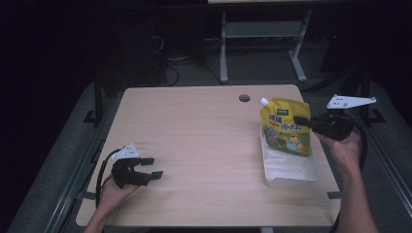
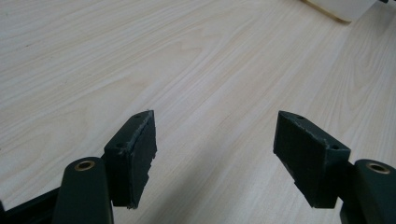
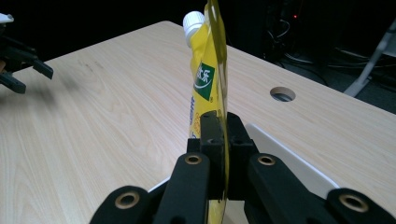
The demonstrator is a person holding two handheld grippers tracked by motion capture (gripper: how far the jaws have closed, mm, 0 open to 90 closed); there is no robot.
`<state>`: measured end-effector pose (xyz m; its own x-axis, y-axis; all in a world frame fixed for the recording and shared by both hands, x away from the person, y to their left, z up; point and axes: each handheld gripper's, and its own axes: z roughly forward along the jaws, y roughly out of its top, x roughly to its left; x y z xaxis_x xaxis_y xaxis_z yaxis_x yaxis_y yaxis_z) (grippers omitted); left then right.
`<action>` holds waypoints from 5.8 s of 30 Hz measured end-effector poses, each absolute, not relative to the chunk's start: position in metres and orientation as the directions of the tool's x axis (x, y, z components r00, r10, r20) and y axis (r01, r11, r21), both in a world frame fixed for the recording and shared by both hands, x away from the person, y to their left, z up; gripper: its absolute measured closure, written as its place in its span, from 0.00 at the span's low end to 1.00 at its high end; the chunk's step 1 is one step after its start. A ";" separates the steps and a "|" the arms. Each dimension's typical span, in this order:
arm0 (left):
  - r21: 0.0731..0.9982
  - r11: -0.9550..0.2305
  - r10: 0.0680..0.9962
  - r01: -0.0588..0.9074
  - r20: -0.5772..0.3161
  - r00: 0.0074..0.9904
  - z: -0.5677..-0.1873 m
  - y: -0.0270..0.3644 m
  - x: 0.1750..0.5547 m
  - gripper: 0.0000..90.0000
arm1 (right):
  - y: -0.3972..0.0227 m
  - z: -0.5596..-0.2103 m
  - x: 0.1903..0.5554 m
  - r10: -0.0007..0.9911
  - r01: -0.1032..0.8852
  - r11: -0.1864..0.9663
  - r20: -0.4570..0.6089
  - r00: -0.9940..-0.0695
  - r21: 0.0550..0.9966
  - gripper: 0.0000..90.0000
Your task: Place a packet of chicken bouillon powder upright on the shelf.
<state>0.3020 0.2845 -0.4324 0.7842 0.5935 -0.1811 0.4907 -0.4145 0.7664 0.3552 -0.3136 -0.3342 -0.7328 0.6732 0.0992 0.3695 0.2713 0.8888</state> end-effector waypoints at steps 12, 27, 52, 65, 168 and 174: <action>0.770 -0.404 0.596 0.494 -0.188 0.781 -0.432 0.286 0.303 0.33 | -0.307 -0.339 0.359 0.667 0.388 0.277 0.115 -0.736 0.879 0.93; 0.776 -0.399 0.595 0.489 -0.187 0.782 -0.430 0.287 0.302 0.33 | -0.327 -0.363 0.336 0.717 0.488 0.280 0.158 -0.679 0.826 0.86; 0.773 -0.406 0.593 0.488 -0.184 0.784 -0.431 0.284 0.304 0.32 | -0.330 -0.377 0.322 0.760 0.490 0.373 0.043 -0.648 0.788 1.00; 0.773 -0.404 0.593 0.488 -0.185 0.784 -0.431 0.284 0.304 0.32 | -0.342 -0.404 0.316 0.782 0.534 0.319 0.101 -0.615 0.783 0.98; 0.759 -0.440 0.583 0.479 -0.164 0.796 -0.432 0.285 0.296 0.31 | -0.363 -0.435 0.189 0.752 0.553 0.074 0.318 -0.578 0.830 0.43; 0.753 -0.449 0.581 0.481 -0.163 0.797 -0.434 0.284 0.295 0.31 | -0.359 -0.442 0.184 0.754 0.570 0.089 0.318 -0.574 0.817 0.41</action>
<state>0.2953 0.2844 -0.4342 0.7975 0.5811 -0.1626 0.4807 -0.4489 0.7533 0.1837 -0.3589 -0.4424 -0.5743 0.7543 0.3182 0.5696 0.0889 0.8171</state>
